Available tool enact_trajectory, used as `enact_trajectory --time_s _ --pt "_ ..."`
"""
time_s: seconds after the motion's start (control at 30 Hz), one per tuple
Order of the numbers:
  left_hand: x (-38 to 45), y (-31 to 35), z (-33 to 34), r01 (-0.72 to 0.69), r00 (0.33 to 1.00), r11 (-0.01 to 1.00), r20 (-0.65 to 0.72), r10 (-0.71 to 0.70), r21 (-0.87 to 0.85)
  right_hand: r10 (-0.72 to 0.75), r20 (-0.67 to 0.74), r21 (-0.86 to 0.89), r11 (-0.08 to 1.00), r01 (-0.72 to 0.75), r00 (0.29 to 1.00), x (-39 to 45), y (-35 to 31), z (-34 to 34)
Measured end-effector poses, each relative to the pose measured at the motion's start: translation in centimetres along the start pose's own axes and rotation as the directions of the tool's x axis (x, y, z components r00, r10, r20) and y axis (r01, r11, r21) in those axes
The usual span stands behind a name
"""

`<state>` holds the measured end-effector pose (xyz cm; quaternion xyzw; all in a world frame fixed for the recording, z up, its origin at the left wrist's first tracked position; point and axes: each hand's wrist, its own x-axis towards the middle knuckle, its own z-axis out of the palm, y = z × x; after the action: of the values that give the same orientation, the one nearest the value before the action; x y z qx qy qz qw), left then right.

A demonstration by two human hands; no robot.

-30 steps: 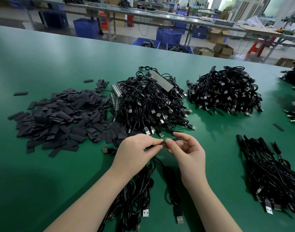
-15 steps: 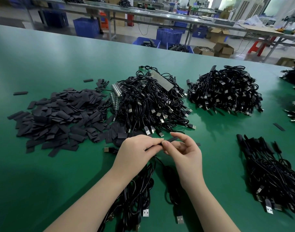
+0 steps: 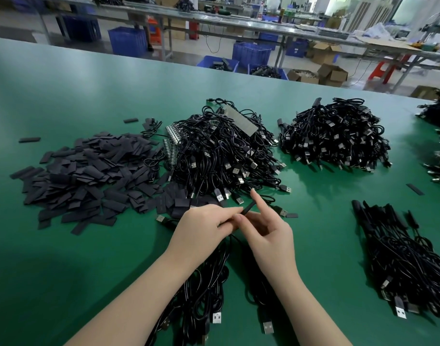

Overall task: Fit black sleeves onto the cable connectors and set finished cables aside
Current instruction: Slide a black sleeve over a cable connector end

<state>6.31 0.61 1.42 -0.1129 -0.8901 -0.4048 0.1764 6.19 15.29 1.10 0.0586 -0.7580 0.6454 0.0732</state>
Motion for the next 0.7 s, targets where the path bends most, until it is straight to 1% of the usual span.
enact_trajectory --time_s 0.07,0.17,0.23,0.33,0.43,0.5,0.6,0.7 --pt "-0.08 0.05 0.09 0.005 1.000 1.000 -0.006 -0.005 -0.007 0.002 0.002 0.007 1.000 -0.002 1.000 0.06 0.07 0.00" --pt "0.05 -0.32 -0.10 0.015 0.998 0.997 -0.052 -0.019 -0.081 -0.010 0.010 -0.011 1.000 0.010 1.000 0.12 0.09 -0.26" --pt "0.19 -0.65 -0.33 0.006 0.998 0.997 -0.069 -0.011 -0.075 -0.008 0.025 -0.029 1.000 0.009 1.000 0.11 -0.05 -0.43" --pt "0.33 -0.69 -0.16 0.022 0.997 0.999 -0.067 -0.025 -0.034 -0.006 0.047 -0.001 1.000 0.006 0.999 -0.06 0.27 -0.34" --pt "0.37 -0.58 0.25 0.065 0.993 0.995 -0.097 -0.072 -0.074 0.074 0.037 0.057 0.995 -0.076 0.997 -0.08 0.34 0.19" --pt "0.36 -0.59 0.21 0.064 0.994 0.995 -0.085 -0.070 -0.072 0.113 0.019 0.038 0.993 -0.114 0.993 0.10 0.32 0.37" --pt "0.20 -0.63 0.14 0.028 0.999 0.999 -0.039 -0.029 -0.028 0.100 0.030 0.014 0.995 -0.100 0.995 0.14 0.15 0.24" --pt "0.24 -0.58 0.09 0.024 0.999 0.999 -0.030 -0.025 -0.028 0.111 0.037 0.116 0.987 -0.115 0.993 0.21 -0.16 -0.01"
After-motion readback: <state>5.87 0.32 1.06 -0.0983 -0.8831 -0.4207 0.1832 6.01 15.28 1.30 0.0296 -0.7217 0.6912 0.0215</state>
